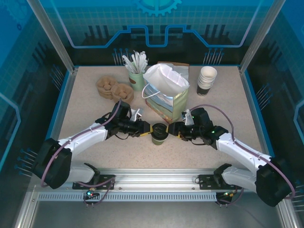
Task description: Pack the takeout coffee
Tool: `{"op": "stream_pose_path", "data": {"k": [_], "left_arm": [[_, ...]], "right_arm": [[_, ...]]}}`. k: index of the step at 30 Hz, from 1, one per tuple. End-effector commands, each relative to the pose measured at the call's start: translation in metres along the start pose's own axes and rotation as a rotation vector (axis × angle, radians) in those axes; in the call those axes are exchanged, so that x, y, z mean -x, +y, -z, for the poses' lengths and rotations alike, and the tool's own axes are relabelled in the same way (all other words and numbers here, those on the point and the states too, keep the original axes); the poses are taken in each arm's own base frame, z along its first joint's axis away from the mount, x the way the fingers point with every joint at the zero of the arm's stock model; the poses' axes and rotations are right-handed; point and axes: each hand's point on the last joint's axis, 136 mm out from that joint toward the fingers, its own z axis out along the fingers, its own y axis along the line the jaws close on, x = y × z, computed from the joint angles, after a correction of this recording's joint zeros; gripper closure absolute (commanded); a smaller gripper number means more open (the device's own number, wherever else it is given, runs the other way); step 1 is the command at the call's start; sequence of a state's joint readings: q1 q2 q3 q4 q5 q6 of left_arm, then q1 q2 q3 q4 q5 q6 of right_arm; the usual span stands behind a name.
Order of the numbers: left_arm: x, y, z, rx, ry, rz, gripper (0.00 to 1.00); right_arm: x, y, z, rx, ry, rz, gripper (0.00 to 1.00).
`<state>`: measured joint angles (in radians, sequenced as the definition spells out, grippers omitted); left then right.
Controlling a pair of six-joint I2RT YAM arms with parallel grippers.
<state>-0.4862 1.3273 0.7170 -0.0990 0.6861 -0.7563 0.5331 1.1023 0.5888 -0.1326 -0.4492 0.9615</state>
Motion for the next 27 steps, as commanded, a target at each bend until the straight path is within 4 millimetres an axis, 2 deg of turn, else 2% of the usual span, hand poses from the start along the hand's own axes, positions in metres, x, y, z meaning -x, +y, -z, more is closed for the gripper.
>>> {"op": "stream_pose_path", "data": {"k": [1,5,9,12,20,27], "left_arm": [[-0.002,0.004,0.001,-0.002,0.014,-0.017,0.7],[-0.003,0.005,0.001,0.004,0.02,-0.019,0.64],[-0.004,0.004,0.003,0.011,0.019,-0.031,0.63],[-0.004,-0.001,0.007,0.004,0.013,-0.059,0.52],[-0.001,-0.011,0.019,0.04,-0.015,-0.127,0.37],[0.007,-0.014,0.034,0.111,-0.092,-0.183,0.17]], "right_arm": [[0.003,0.014,-0.001,0.023,-0.004,0.046,0.43],[0.003,0.015,-0.002,0.018,0.002,0.051,0.43],[0.002,0.016,-0.003,0.016,0.005,0.058,0.43],[0.002,0.017,-0.003,0.012,0.004,0.062,0.42],[0.002,0.019,-0.002,0.006,0.006,0.073,0.42],[0.002,0.022,0.001,-0.006,0.007,0.097,0.42]]}}
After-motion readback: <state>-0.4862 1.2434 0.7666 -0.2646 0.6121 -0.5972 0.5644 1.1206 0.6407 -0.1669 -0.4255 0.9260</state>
